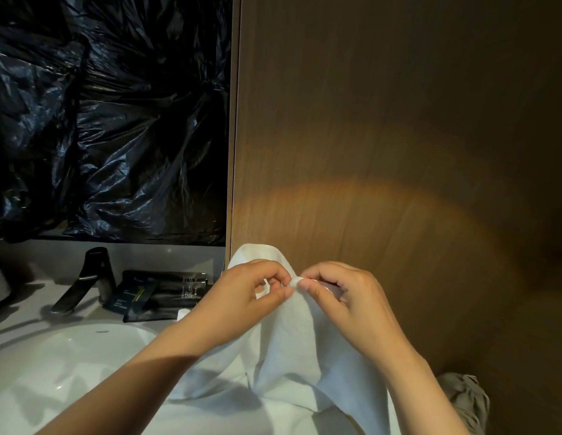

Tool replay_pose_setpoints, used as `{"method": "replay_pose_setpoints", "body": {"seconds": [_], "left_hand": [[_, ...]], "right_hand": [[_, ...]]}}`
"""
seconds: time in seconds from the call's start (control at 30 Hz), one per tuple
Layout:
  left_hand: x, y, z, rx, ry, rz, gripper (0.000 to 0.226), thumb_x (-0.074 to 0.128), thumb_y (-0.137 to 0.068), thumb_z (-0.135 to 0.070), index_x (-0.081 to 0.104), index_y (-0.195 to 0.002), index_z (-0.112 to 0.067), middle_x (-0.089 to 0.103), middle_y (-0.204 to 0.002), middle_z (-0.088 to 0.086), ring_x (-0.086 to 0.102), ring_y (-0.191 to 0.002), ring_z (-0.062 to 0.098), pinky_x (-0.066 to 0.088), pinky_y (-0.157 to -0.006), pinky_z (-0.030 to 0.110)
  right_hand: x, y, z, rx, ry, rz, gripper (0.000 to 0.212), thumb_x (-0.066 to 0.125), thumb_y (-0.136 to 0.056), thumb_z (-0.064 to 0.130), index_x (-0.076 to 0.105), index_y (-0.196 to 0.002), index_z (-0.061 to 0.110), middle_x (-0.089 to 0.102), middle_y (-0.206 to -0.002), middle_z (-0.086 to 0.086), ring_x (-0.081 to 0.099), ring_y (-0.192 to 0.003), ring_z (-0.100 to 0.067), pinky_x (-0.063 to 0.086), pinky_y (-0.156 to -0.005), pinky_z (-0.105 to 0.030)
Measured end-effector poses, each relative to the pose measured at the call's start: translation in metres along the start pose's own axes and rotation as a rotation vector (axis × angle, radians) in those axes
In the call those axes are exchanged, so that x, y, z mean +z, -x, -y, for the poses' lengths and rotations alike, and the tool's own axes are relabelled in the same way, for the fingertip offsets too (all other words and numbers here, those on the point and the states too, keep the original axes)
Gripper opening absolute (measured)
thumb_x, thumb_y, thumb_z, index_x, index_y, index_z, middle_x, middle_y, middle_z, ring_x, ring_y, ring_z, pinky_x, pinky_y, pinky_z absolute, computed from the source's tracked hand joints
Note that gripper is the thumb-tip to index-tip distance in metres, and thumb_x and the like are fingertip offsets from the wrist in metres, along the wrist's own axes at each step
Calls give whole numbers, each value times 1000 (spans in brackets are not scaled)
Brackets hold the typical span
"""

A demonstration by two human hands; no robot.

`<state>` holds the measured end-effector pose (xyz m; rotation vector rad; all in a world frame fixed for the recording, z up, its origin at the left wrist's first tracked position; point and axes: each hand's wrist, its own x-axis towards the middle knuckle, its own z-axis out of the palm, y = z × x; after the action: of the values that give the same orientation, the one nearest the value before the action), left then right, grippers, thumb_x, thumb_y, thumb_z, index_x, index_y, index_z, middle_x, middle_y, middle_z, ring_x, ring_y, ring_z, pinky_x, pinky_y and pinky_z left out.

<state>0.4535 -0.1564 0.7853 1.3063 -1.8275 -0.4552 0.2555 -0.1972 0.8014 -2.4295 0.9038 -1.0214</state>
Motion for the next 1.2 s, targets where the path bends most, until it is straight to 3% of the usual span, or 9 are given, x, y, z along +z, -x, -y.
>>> {"method": "replay_pose_setpoints", "body": {"seconds": [0.23, 0.37, 0.57, 0.7, 0.8, 0.93, 1.07, 1.2], "left_hand": [[-20, -11, 1, -80, -3, -233, 14, 62, -89, -23, 59, -77, -30, 58, -73, -14, 48, -56, 2, 39, -55, 10], [-39, -18, -3, -114, 16, -344, 12, 63, -89, -21, 60, -78, -26, 57, -65, -2, 49, -54, 1, 42, -57, 7], [-56, -22, -20, -129, 16, -468, 10, 59, -91, -24, 59, -81, -22, 60, -62, 5, 55, -59, 19, 38, -66, -3], [-72, -32, -52, -92, 43, -554, 18, 55, -93, -24, 59, -76, -20, 58, -56, -5, 52, -54, 2, 35, -58, -1], [-90, -38, -74, -48, 81, -625, 27, 54, -92, -26, 56, -65, -24, 51, -46, -10, 46, -44, 0, 35, -49, 3], [-94, -47, -57, -194, -19, -562, 27, 55, -85, -22, 55, -58, -20, 53, -52, -8, 45, -48, 6, 38, -46, 16], [-55, -36, 2, -447, -182, -380, 13, 57, -89, -18, 59, -77, -12, 61, -67, 6, 50, -60, 13, 36, -52, 24], [-28, -16, 34, -424, -318, -285, 9, 59, -91, -30, 60, -91, -21, 63, -84, -3, 59, -75, 15, 53, -69, 35]], "right_hand": [[-11, 5, -18, 96, 90, 23, 19, 54, -95, 45, 65, -90, 31, 66, -85, 16, 62, -80, -8, 51, -68, -39], [-17, 11, -30, 185, 162, -6, 17, 55, -95, 46, 64, -85, 35, 64, -82, 21, 61, -81, -2, 54, -71, -37], [-25, 10, -33, 250, 168, -137, 18, 54, -97, 40, 62, -83, 31, 63, -76, 15, 61, -77, -9, 53, -73, -43], [-33, -11, -9, 216, 1, -309, 14, 54, -97, 35, 62, -85, 36, 63, -78, 19, 61, -81, -4, 51, -70, -20], [-50, -27, 8, 153, -114, -335, 17, 55, -95, 34, 65, -81, 34, 64, -79, 20, 61, -84, -1, 47, -64, -8], [-61, -32, 0, 213, -48, -242, 19, 57, -93, 38, 67, -77, 32, 65, -75, 18, 61, -77, -1, 47, -59, -12], [-37, -16, -25, 342, 169, -61, 21, 60, -93, 38, 65, -75, 29, 65, -72, 11, 61, -73, -8, 53, -70, -40], [-14, 2, -34, 368, 181, -13, 17, 58, -94, 40, 65, -81, 33, 66, -77, 17, 62, -76, -4, 56, -75, -39]]}}
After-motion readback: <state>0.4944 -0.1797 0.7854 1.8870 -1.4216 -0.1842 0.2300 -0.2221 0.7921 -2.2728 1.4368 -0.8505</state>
